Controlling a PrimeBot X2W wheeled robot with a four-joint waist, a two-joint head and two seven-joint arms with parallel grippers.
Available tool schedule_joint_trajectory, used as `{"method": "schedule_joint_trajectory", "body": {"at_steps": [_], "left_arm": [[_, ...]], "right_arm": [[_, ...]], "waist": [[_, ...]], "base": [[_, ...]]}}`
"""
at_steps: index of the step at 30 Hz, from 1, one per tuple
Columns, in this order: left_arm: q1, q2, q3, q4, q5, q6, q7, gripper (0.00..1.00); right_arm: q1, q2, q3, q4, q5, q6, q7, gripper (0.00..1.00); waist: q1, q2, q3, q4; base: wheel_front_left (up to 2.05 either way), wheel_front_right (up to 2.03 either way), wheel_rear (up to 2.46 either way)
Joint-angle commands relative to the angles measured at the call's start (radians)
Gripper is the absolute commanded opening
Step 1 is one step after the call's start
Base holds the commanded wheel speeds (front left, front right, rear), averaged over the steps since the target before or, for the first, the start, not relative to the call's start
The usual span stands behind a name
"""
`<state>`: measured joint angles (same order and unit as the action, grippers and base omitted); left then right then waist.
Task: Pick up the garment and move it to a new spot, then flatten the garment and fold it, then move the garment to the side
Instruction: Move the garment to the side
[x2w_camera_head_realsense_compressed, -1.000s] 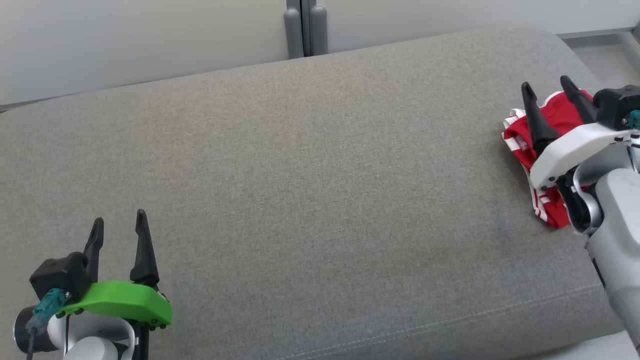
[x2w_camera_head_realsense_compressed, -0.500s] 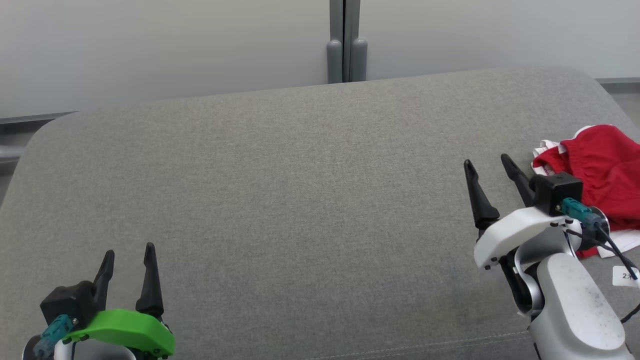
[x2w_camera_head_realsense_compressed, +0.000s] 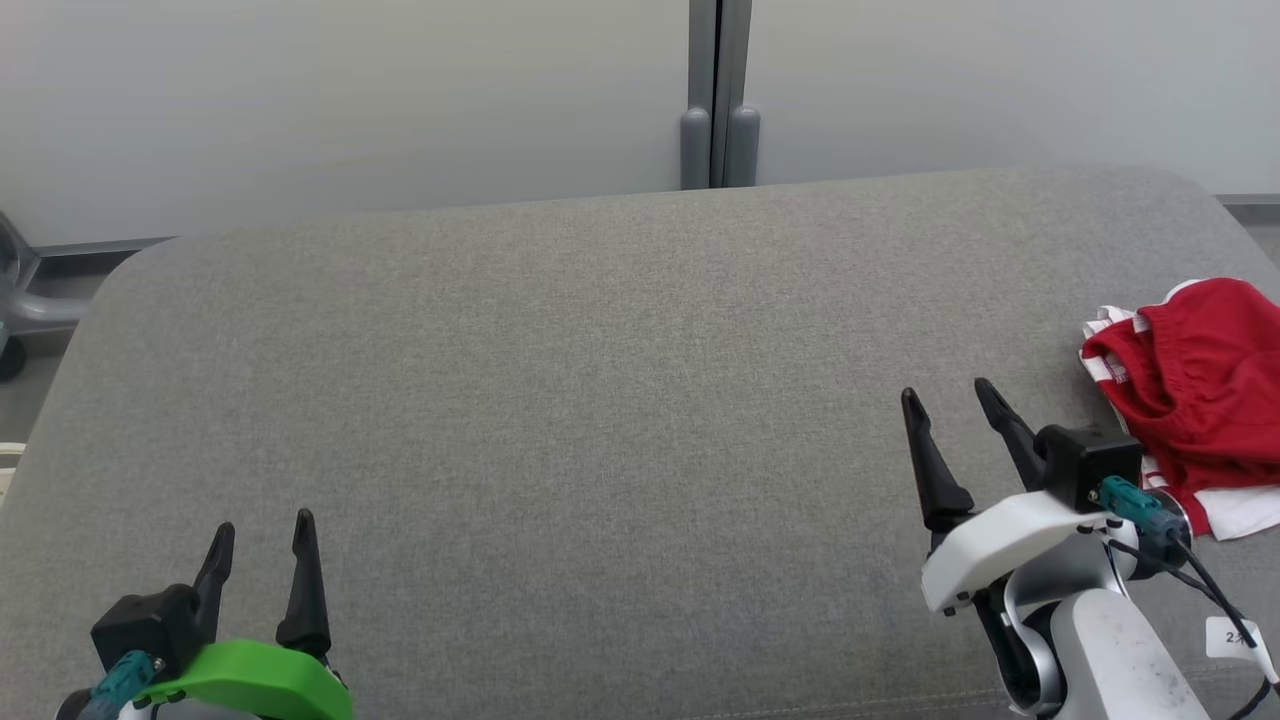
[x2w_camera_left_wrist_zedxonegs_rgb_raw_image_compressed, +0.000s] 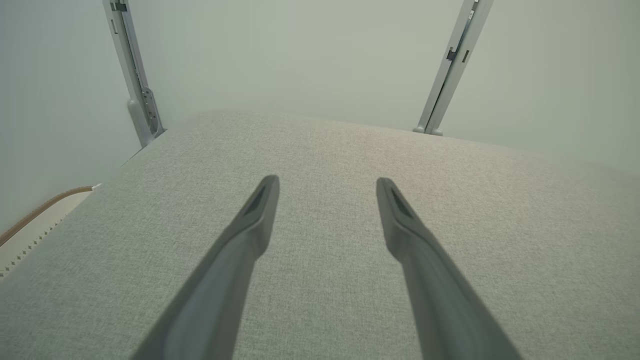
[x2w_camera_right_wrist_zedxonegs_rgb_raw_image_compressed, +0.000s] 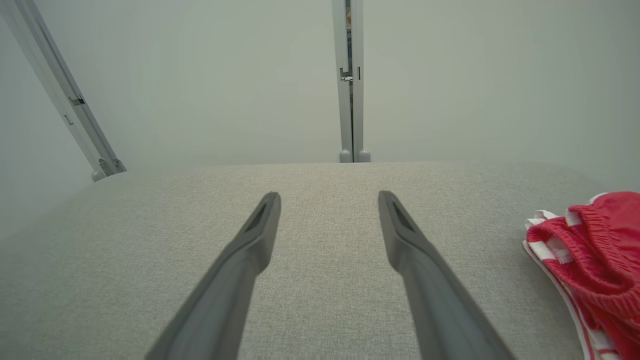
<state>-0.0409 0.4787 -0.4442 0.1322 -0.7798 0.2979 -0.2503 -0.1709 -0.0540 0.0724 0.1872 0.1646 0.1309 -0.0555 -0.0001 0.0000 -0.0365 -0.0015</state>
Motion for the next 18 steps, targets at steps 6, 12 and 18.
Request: {"method": "schedule_joint_trajectory", "body": {"at_steps": [6,12,18], "left_arm": [[0.021,-0.003,-0.011,-0.003,0.030,-0.018,-0.006,1.00],[-0.015,0.008,-0.025,0.004,0.034,-0.041,0.006,1.00],[-0.038,0.008,-0.024,0.020,0.028,-0.052,0.008,1.00]], "right_arm": [[0.067,0.002,0.028,-0.035,0.021,-0.001,0.014,1.00],[0.086,0.002,0.034,-0.044,0.041,-0.001,0.020,1.00],[0.084,0.002,0.036,-0.048,0.049,-0.001,0.019,1.00]], "waist": [[0.0001,0.0000,-0.009,-0.001],[0.0001,0.0000,-0.014,-0.004],[0.0001,0.0000,-0.014,-0.007]], "base": [[0.00,0.00,0.00],[0.00,0.00,0.00],[0.00,0.00,0.00]]}}
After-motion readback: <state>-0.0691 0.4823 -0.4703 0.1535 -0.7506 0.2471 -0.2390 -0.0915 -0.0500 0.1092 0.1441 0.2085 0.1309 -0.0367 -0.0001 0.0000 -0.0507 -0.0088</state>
